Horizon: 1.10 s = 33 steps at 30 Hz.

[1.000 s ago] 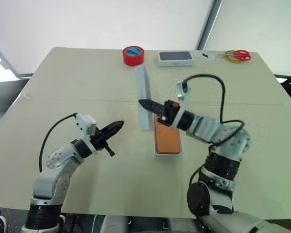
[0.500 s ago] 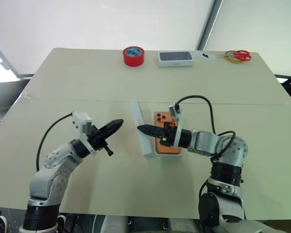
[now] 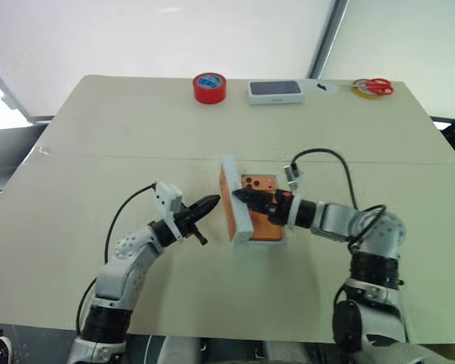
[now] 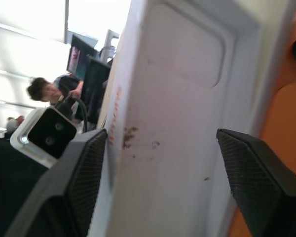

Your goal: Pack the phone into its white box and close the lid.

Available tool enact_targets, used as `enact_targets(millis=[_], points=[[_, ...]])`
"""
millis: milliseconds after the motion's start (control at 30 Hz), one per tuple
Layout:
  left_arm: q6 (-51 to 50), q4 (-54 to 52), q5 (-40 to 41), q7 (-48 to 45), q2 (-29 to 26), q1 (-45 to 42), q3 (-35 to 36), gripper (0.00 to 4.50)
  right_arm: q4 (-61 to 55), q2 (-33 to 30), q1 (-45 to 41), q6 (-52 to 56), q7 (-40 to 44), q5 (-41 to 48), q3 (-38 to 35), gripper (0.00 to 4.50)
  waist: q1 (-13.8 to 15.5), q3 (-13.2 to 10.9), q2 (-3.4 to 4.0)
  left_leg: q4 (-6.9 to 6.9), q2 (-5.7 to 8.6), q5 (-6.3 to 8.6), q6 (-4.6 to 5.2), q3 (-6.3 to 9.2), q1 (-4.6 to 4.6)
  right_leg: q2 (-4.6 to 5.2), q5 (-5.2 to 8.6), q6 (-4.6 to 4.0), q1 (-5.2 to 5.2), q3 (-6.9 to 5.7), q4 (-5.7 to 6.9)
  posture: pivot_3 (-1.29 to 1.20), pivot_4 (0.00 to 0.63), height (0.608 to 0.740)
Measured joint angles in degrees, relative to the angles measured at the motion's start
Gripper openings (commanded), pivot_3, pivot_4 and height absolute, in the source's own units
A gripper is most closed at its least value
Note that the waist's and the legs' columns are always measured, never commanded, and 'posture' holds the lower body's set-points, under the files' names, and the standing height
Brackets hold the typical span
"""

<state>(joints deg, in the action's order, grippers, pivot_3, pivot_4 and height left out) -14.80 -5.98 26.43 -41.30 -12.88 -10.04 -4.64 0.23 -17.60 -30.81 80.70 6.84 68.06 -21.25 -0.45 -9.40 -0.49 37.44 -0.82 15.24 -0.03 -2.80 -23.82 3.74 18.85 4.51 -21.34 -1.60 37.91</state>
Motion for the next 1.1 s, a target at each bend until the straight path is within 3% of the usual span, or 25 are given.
enact_targets(millis=[100,300,400,567,733,900,1100], points=[[0.6,2.17,-1.14,0.25,2.43,-1.31,-1.58,0.0,0.58,-9.18,1.07,-6.76,4.86,-9.12,3.17,3.47,-0.17,-0.01,-0.02,-0.01,-0.01,0.01,0.01,-0.01,-0.04,-0.04,0.0,0.01,-0.06,0.01,-0.03,0.0,0.15,0.74],[0.53,2.82,-1.64,-0.33,2.43,-1.59,-2.87,0.0,0.27,-12.75,1.13,-18.7,12.87,-19.87,9.89,3.47,-0.61,-0.04,0.05,-0.21,-0.21,-0.04,-0.05,-0.11,-0.06,-0.3,0.02,-0.03,-0.29,0.18,0.02,0.0,0.15,0.74],[0.21,2.35,-1.49,-1.07,-0.66,-0.43,-1.74,0.0,-2.32,-14.44,2.99,-26.05,16.59,-26.36,13.9,2.6,-0.29,-0.04,0.05,-0.11,-0.19,-0.04,-0.06,-0.11,-0.08,-0.23,0.02,-0.02,-0.26,0.17,0.03,0.0,0.15,0.74],[-0.92,1.28,-1.06,-1.3,-4.43,0.31,1.43,0.0,-3.8,-17.33,6.98,-37.32,21.07,-37.83,21.61,0.04,0.0,-0.05,0.03,0.0,-0.09,-0.03,-0.03,-0.07,-0.09,-0.09,0.02,-0.01,-0.17,0.14,0.02,0.0,0.15,0.74],[0.03,6.92,-7.52,2.24,-3.48,-4.51,-1.1,0.0,-2.02,-19.0,7.11,-48.33,23.45,-47.39,24.36,0.04,0.3,-0.06,0.03,0.06,-0.08,-0.03,-0.04,-0.03,-0.08,-0.12,0.01,-0.01,-0.13,0.05,0.02,0.0,0.15,0.74],[-1.45,10.66,-9.49,3.48,0.99,-7.83,-3.95,0.0,-1.18,-19.13,7.27,-52.68,27.0,-51.33,25.82,0.04,0.23,-0.07,0.0,0.06,-0.09,-0.03,-0.03,-0.03,-0.11,-0.11,0.02,0.0,-0.15,0.05,0.02,0.0,0.15,0.74],[-4.89,11.13,-9.78,3.77,2.58,-9.95,-4.84,0.0,-1.44,-19.14,8.2,-54.63,29.32,-54.77,26.89,0.04,0.15,-0.07,0.0,0.1,-0.1,-0.04,-0.06,0.0,-0.1,-0.12,0.02,0.0,-0.12,0.04,0.05,0.0,0.15,0.74]])
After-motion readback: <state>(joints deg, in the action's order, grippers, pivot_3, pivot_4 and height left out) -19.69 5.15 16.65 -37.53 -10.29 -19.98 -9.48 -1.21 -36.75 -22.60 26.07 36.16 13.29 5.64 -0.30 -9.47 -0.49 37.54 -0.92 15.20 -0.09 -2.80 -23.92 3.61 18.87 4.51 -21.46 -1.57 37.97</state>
